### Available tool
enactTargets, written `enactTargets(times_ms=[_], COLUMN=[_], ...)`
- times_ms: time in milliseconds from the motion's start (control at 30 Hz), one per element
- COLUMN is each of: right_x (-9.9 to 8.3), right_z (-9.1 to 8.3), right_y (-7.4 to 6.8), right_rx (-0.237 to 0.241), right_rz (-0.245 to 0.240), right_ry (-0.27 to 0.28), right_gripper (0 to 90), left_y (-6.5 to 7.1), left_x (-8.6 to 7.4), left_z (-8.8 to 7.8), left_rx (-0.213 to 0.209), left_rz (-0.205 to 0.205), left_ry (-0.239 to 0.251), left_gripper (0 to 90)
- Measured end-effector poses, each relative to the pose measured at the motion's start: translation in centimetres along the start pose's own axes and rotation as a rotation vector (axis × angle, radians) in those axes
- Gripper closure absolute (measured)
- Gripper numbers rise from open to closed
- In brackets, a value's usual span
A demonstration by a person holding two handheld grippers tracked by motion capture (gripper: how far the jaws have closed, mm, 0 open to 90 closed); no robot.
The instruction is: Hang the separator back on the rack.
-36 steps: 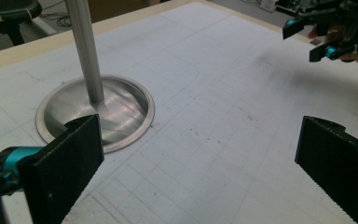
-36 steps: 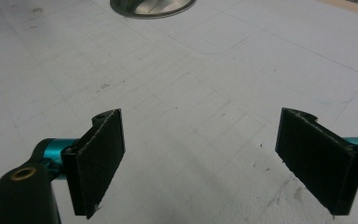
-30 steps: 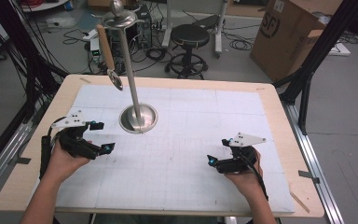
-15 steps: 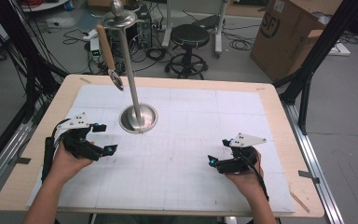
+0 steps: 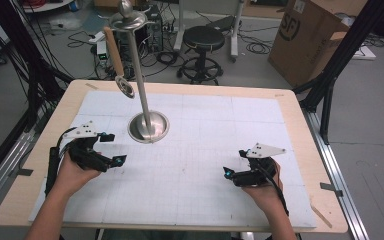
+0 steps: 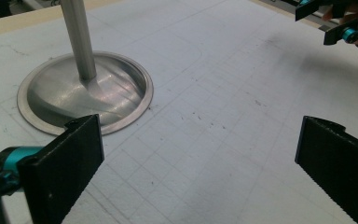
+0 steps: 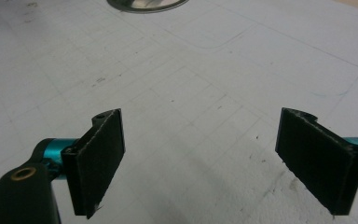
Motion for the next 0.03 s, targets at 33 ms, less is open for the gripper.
enactTargets(times_ms=[33], right_x=[0.0], right_z=[-0.02], right_y=[-0.01], right_rx=[0.0], right_rz=[0.004], right_ry=[0.0], right_gripper=[14.4], left_y=[-0.04], left_x=[-0.03], left_z=[0.0], left_rx=[0.001], left_rz=[-0.001], left_ry=[-0.002], left_gripper=[1.6])
Point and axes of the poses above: each handheld gripper's, and its own axes: z roughly forward along the jaws, x roughly out of its top, y roughly to its right, the point moved 9 cm from there along z, roughly forward along the jaws, and after that the axes turned 8 degrees about -y, right-handed, at the moved point
